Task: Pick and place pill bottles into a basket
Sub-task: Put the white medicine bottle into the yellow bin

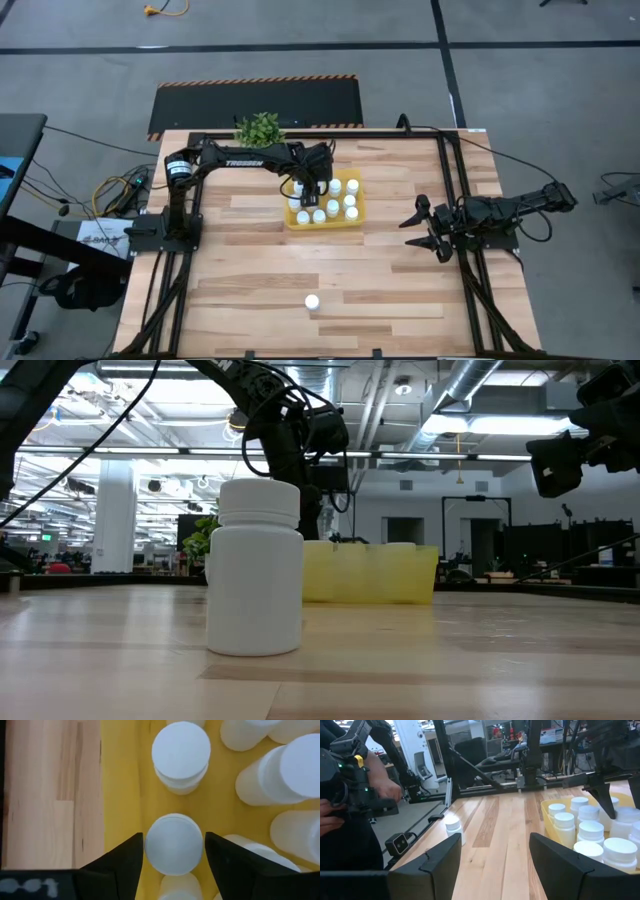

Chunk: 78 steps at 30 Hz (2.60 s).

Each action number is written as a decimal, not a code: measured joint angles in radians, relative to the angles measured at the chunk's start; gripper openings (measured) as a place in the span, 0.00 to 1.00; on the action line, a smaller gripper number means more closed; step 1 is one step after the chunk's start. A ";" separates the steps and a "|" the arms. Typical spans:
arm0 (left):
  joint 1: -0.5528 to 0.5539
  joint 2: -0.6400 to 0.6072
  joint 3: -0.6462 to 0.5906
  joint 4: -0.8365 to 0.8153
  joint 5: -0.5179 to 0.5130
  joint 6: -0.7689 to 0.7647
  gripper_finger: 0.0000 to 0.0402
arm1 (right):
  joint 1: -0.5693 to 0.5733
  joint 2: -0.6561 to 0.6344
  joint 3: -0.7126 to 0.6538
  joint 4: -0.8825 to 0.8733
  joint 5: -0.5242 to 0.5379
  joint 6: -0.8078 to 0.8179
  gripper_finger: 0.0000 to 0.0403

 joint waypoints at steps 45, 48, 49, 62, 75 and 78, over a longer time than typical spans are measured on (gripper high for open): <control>-0.050 0.001 0.653 -0.615 0.067 0.067 0.50 | 0.000 0.000 0.000 0.000 0.000 0.000 0.56; -0.121 0.001 0.724 -0.673 0.060 0.022 0.50 | 0.000 0.000 0.000 0.000 0.000 0.000 0.56; -0.149 0.000 0.735 -0.682 0.052 0.011 0.50 | 0.000 0.000 0.000 0.000 0.000 0.000 0.56; -0.515 0.000 0.646 -0.707 -0.039 -0.323 0.50 | 0.000 0.000 0.000 0.000 0.000 0.000 0.56; -0.798 0.000 0.420 -0.427 -0.228 -0.795 0.50 | 0.000 0.000 0.000 0.000 0.000 0.000 0.56; -0.814 0.001 0.377 -0.382 -0.227 -0.819 0.50 | 0.000 0.000 0.000 0.000 0.000 0.000 0.56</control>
